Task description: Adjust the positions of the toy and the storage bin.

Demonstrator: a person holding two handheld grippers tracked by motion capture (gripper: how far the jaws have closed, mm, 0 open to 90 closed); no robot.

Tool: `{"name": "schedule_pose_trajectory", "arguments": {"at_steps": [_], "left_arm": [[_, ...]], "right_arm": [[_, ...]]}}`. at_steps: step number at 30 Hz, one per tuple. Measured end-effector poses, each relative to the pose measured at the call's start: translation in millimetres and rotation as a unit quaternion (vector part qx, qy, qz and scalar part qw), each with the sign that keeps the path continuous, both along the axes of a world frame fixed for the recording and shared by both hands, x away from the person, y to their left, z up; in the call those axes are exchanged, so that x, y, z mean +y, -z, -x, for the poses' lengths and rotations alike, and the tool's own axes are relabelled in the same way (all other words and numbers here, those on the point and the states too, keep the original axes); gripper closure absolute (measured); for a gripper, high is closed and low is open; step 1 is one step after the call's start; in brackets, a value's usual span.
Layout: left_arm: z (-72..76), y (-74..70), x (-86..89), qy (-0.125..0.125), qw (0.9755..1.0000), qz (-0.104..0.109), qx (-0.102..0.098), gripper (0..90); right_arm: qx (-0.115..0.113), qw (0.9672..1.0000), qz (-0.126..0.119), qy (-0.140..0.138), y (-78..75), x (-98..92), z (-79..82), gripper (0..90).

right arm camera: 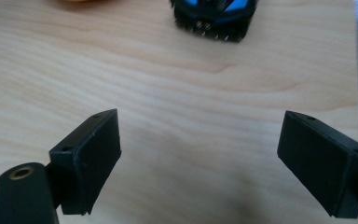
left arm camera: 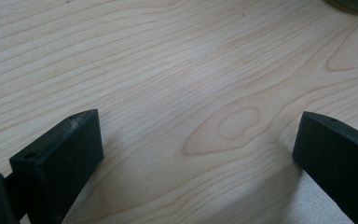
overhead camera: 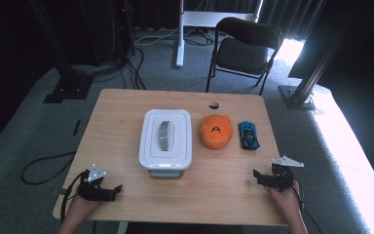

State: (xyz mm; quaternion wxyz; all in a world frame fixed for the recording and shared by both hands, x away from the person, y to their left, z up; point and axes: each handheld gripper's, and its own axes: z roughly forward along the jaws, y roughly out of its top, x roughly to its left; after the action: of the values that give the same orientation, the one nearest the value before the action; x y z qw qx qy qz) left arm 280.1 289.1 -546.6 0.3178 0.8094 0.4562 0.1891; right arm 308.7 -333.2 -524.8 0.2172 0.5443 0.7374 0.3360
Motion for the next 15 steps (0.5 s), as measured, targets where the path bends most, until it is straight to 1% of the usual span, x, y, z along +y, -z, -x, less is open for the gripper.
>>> {"name": "schedule_pose_trajectory", "arguments": {"at_steps": [1, 3, 5, 7, 8, 10, 11, 12, 14, 15], "left_arm": [[0.0, 0.0, 0.0, 0.000, 1.0000, 0.000, 0.000, 1.9], [0.0, -0.1, 0.1, 0.000, 1.0000, -0.001, 0.001, 1.9], [0.0, 0.1, -0.1, 0.000, 1.0000, 0.001, 0.000, 2.0], [0.0, 0.0, -0.1, -0.001, 1.0000, 0.001, 0.000, 1.9], [0.0, 0.1, -0.1, 0.000, 1.0000, 0.001, 0.000, 1.9], [0.0, 0.1, -0.1, -0.001, 1.0000, 0.001, 0.000, 1.9], [0.0, 0.1, -0.1, -0.001, 1.0000, 0.001, 0.000, 1.9], [0.0, 0.1, -0.1, -0.001, 1.0000, 0.001, 0.000, 1.9], [0.0, 0.1, -0.1, 0.000, 1.0000, 0.001, 0.000, 1.9], [0.0, 0.1, -0.1, 0.000, 1.0000, 0.001, 0.000, 1.9]], "right_arm": [[0.001, 1.0000, 0.003, 0.003, -1.4, 0.3, -2.1, 12.5], [0.000, 0.9999, -0.012, 0.004, -4.5, 0.0, -5.7, 12.6], [-0.001, 1.0000, -0.004, 0.004, -8.1, 1.3, -9.9, 12.5], [-0.001, 1.0000, -0.005, 0.006, -11.6, 1.7, -14.5, 12.6], [-0.001, 1.0000, 0.003, 0.005, -13.4, 2.9, -17.6, 12.6], [-0.001, 1.0000, 0.007, 0.006, -16.8, 4.2, -23.7, 12.6], [-0.004, 0.9999, 0.013, 0.007, -18.3, 5.4, -25.7, 12.6], [-0.005, 0.9999, 0.013, 0.008, -19.7, 6.2, -28.0, 12.5], [-0.009, 0.9999, 0.005, 0.010, -22.5, 7.2, -31.5, 12.6], [-0.010, 0.9999, 0.005, 0.010, -23.8, 8.0, -33.3, 12.6]]}}
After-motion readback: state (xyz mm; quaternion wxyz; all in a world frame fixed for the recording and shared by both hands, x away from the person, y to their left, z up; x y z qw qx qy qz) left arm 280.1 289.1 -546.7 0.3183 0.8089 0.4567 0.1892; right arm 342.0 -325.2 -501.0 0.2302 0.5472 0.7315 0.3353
